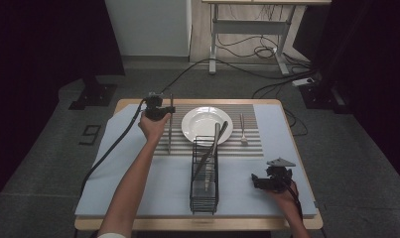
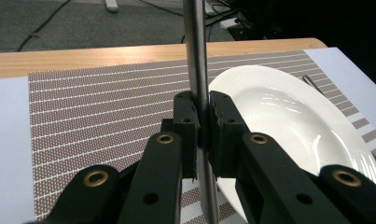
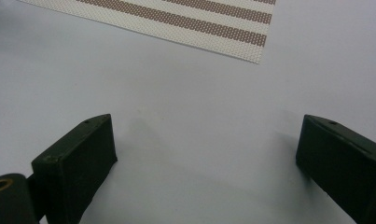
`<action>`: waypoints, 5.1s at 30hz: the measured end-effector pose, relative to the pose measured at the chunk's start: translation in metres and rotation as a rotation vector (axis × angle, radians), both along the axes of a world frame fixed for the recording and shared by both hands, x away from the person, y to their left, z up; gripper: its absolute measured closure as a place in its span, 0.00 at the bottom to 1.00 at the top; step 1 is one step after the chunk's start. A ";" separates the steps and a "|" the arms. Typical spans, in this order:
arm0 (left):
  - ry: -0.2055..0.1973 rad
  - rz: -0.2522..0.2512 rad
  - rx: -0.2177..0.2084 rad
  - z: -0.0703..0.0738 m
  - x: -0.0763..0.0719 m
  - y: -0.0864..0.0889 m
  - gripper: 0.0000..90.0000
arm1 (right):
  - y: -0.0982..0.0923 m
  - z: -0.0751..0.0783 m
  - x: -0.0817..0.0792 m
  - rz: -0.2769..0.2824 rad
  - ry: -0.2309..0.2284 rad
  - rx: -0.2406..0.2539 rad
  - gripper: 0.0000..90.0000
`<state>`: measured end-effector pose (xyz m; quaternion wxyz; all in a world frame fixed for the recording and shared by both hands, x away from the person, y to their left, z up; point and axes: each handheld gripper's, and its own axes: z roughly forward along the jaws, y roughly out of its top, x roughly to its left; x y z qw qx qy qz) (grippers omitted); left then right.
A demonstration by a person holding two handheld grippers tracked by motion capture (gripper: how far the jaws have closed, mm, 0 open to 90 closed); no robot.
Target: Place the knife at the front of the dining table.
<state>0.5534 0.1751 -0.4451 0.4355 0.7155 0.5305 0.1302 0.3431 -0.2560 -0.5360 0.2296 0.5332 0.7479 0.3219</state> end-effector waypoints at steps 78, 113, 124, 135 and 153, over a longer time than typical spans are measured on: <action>0.199 0.132 0.131 -0.068 0.044 -0.022 0.93 | 0.000 0.000 0.000 0.002 0.003 0.001 0.05; 0.126 0.036 0.108 -0.056 0.027 -0.007 0.73 | 0.000 0.000 0.000 0.001 0.001 0.000 0.05; 0.095 -0.004 0.140 -0.047 -0.009 0.003 0.48 | 0.000 0.000 0.000 0.000 0.000 -0.002 0.05; 0.106 -0.035 0.177 -0.052 -0.049 0.021 0.41 | 0.000 0.000 0.000 -0.001 0.001 -0.003 0.05; 0.116 -0.039 0.212 -0.069 -0.079 0.014 0.41 | 0.000 0.000 0.000 -0.001 0.001 -0.002 0.05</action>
